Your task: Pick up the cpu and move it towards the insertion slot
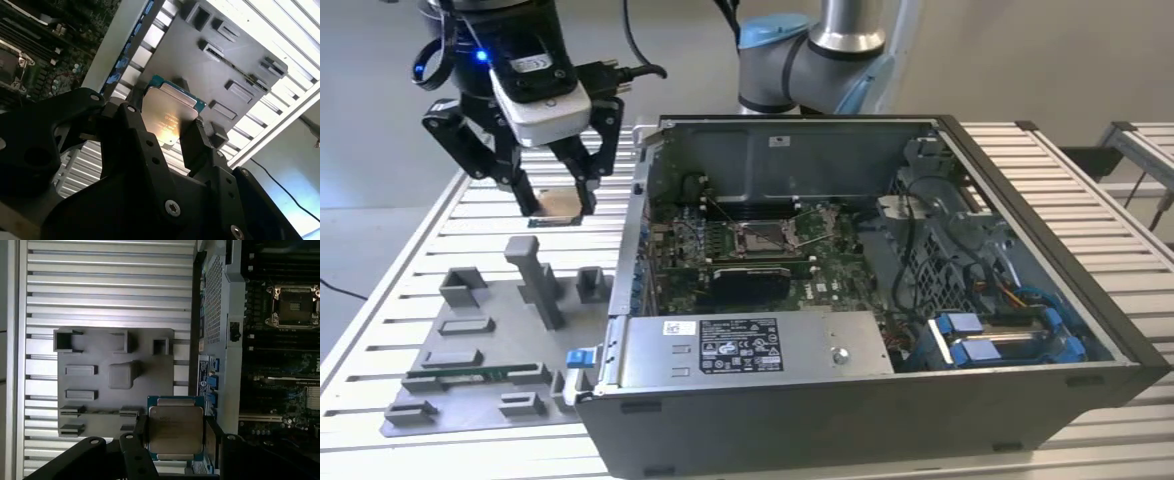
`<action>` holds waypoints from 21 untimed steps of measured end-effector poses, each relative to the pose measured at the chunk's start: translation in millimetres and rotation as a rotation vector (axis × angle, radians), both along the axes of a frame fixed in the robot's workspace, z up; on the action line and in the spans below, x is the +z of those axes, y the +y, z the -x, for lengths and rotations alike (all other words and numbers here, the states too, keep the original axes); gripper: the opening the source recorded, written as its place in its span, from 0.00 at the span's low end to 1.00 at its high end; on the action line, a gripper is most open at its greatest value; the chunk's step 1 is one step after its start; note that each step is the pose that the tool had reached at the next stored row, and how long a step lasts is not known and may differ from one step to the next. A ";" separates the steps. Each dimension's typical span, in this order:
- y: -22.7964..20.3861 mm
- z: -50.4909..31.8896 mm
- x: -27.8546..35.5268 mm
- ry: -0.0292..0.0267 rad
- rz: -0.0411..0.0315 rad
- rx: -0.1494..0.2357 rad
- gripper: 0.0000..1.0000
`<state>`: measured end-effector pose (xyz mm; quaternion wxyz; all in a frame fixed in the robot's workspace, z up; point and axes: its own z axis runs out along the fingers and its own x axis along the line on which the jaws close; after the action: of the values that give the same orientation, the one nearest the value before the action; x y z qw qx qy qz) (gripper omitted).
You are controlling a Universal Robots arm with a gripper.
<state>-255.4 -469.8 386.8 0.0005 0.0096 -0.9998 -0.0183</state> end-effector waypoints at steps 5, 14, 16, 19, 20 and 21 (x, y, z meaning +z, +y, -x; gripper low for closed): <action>0.0 -15.5 -0.1 -0.0001 -0.0001 0.000 0.00; 0.0 -43.3 0.0 -0.0001 -0.0001 0.000 0.00; 0.0 -49.2 0.0 -0.0001 -0.0001 0.000 0.00; 0.0 -58.0 0.0 0.0000 0.0000 0.000 0.00; 0.0 -61.1 0.0 0.0000 0.0000 0.000 0.00; 0.0 -63.9 0.0 0.0000 0.0000 0.000 0.00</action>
<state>-191.5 -469.8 386.8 0.0005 0.0096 -0.9998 -0.0183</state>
